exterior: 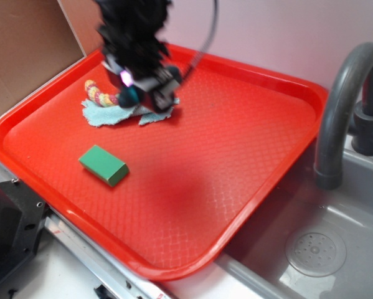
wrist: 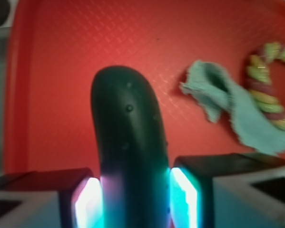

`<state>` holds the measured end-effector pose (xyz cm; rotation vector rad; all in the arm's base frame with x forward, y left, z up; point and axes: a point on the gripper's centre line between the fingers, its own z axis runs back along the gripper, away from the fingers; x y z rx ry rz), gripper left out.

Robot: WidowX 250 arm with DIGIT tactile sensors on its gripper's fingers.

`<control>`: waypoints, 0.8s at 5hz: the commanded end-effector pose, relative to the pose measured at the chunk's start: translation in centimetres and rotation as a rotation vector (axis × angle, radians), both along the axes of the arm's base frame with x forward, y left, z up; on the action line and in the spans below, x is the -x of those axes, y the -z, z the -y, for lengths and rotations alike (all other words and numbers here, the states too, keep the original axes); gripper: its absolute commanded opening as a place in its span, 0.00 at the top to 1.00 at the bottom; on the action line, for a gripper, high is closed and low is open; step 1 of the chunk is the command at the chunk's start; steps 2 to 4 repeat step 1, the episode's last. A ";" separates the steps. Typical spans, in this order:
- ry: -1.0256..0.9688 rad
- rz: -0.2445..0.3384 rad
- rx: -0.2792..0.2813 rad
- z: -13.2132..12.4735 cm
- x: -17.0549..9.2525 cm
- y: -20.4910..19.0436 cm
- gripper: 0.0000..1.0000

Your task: Grab the plastic pickle.

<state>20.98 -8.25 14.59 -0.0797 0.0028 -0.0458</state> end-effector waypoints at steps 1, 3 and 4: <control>-0.078 0.086 0.064 -1.8 0.3 -4.2 1.00; -0.078 0.086 0.064 -1.8 0.3 -4.2 1.00; -0.078 0.086 0.064 -1.8 0.3 -4.2 1.00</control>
